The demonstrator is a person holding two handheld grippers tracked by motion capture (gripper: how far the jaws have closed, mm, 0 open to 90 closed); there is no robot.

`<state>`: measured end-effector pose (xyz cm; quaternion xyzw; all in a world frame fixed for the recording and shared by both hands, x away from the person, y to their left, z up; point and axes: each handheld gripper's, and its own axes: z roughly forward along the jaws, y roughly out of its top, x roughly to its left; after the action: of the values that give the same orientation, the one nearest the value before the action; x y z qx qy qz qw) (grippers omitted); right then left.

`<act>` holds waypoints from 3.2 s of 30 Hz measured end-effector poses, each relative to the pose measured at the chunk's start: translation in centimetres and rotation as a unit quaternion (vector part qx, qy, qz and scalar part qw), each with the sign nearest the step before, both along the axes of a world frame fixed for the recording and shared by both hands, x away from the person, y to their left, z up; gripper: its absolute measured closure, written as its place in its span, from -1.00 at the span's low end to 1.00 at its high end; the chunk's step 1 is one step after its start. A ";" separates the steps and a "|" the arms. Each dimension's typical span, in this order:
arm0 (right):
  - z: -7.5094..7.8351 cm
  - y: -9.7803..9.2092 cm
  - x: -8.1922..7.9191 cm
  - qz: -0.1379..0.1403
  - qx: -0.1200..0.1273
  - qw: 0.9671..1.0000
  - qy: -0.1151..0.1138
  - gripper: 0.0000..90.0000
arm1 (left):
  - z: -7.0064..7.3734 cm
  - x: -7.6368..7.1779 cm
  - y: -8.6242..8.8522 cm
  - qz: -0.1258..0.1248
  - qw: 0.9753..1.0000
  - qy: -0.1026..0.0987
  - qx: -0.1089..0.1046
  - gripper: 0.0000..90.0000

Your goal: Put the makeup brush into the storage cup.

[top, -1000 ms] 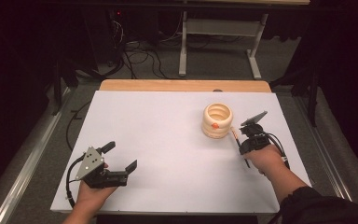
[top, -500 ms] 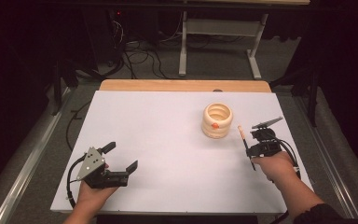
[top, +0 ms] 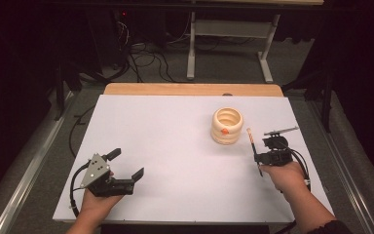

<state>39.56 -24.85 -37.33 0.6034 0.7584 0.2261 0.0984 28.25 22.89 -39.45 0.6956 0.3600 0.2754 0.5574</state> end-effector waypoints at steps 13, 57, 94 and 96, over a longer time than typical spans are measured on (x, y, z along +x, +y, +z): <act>-0.9 -1.0 -1.0 -0.022 0.045 0.997 -0.061 0.91 | -0.1 0.0 -0.1 -0.001 1.000 0.003 0.005 -0.97; -3.4 -3.0 -4.0 0.019 0.130 0.958 -0.257 0.91 | -0.8 0.7 -0.3 0.015 1.000 0.022 0.011 -0.97; -2.9 -1.9 -6.6 0.087 0.142 0.882 -0.440 0.90 | -0.9 0.6 -0.3 0.016 0.999 0.027 0.010 -0.96; -2.9 -1.8 -6.7 0.090 0.144 0.879 -0.446 0.91 | -0.9 0.7 -0.3 0.015 0.999 0.027 0.010 -0.96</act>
<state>32.83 -26.65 -40.27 0.3751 0.6440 0.5863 0.3175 28.90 22.56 -40.35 0.7027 0.3827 0.2685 0.5363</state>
